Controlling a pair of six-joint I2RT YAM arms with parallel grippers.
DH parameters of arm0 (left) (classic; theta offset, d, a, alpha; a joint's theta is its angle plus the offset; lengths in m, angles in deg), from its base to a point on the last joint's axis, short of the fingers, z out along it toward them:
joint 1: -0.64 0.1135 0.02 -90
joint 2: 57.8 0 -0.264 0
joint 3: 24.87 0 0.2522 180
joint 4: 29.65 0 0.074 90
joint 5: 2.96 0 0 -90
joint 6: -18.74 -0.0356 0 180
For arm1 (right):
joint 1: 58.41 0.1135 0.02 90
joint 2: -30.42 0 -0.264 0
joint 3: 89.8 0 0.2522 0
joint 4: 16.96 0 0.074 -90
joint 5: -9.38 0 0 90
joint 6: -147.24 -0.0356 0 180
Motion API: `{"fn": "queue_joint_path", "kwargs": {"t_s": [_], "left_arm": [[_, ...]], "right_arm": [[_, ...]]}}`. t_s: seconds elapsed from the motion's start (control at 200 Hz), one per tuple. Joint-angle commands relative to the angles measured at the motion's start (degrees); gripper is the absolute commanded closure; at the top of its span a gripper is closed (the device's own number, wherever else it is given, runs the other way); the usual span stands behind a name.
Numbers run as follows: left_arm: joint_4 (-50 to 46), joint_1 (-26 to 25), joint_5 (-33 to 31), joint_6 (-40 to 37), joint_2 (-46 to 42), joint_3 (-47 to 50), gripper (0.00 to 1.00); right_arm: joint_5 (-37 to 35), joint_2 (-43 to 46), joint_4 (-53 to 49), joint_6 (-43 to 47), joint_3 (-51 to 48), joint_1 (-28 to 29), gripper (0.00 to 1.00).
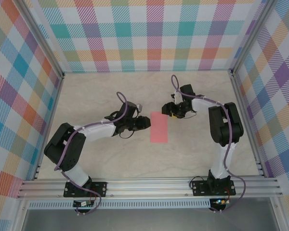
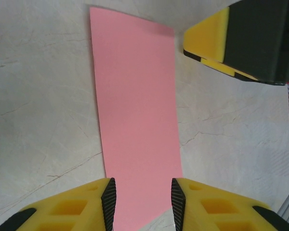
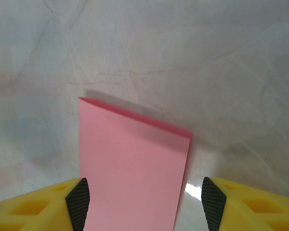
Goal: Fold a paper plane with a square sheet of paper (fold left side to right side)
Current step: Fold the triangle a second time at the center of the table.
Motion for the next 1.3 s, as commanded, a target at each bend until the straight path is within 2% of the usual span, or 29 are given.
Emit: {"fn": "queue_joint_path", "kwargs": {"t_s": [0.0,0.3,0.595,0.805,0.98,1.125,1.3], "left_arm": [[-1.13,-0.42,-2.12,-0.64,-3.23,1.33,0.61],[-1.95,-0.42,-3.18,-1.09,-4.47,2.54,0.6],[-2.13,-0.58,-3.86,-1.82,-5.41,3.09,0.6],[-2.84,-3.18,-5.91,-6.79,-8.33,3.86,0.58],[-4.68,-7.98,-9.49,-12.76,-11.41,4.16,0.44],[-6.39,-13.17,-15.39,-17.33,-12.87,3.83,0.3],[-8.13,-16.94,-18.53,-20.36,-11.72,2.26,0.25]], "right_arm": [[1.98,-2.11,0.77,-0.49,2.89,0.23,0.35],[5.33,-4.0,0.74,-1.19,3.06,0.53,0.4],[6.75,-2.42,1.23,-1.27,1.44,0.84,0.53],[8.28,-1.21,1.96,-1.63,-1.31,0.86,0.58],[9.96,0.78,3.31,-2.71,-4.04,0.97,0.65],[10.21,1.55,1.41,-3.17,-3.53,1.02,0.77],[9.2,1.89,-4.85,-3.26,0.65,1.02,0.86]]}}
